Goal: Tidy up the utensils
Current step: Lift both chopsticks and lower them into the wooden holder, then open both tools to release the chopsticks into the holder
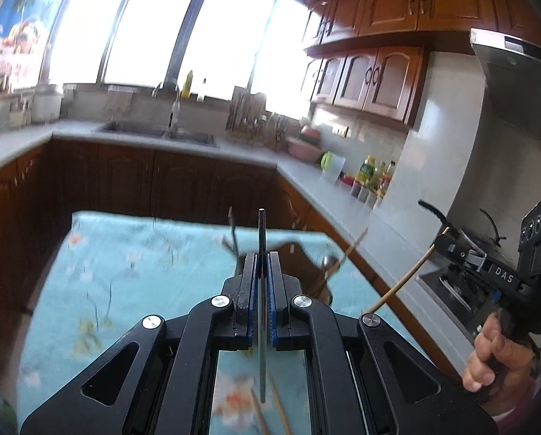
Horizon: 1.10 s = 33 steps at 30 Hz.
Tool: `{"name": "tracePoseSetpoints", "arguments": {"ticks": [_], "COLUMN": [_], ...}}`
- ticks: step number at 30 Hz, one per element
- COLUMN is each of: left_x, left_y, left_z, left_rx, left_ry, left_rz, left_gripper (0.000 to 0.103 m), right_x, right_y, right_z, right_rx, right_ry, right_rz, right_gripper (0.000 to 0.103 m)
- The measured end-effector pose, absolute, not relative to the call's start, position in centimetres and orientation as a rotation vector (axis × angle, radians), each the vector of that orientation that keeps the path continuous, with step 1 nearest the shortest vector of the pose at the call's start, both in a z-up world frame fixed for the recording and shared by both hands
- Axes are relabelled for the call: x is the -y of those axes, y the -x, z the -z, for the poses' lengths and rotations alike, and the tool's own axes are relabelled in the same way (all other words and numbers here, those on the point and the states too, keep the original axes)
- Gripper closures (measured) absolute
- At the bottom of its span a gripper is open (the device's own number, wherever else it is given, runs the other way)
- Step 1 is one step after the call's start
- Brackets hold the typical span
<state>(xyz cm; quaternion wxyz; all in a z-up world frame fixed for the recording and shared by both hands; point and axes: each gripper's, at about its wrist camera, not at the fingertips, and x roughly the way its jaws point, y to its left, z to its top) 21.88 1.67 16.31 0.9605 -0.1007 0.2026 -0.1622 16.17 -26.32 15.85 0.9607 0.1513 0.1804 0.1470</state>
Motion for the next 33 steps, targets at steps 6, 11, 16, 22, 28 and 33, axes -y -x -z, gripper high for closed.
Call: {"name": "tracePoseSetpoints", "arguments": {"ticks": [6,11,16,22,28,33], "left_x": [-0.3,1.1,2.2,2.1,2.8,3.7], "left_y": [-25.4,-28.7,-31.4,-32.2,-32.5,-32.5], "left_z": [-19.5,-20.4,-18.1,-14.0,-10.9,-9.1], "left_rx": [-0.332,-0.261,-0.273,-0.288,-0.347,-0.398], "left_ry": [0.187,0.187,0.183,0.210,0.188,0.153], "left_rz": [0.310,0.281,0.257,0.221,0.224,0.234], "left_gripper": [0.099,0.099,0.099,0.099,0.099,0.099], "right_x": [26.6,26.1,25.5,25.2,25.5,25.6], "right_y": [-19.0,-21.6,-23.2,-24.3,-25.1,-25.4], "right_z": [-19.1,-19.5,-17.6,-14.0,-11.1,-9.7], "right_rx": [-0.292,-0.266,-0.278,-0.314,-0.378,-0.416], "right_ry": [-0.281,-0.254,-0.256,-0.257,-0.288,-0.310], "right_rz": [-0.256,-0.232,-0.218,-0.214,-0.215,-0.217], "right_gripper": [0.098,0.098,0.098,0.098,0.098,0.098]}}
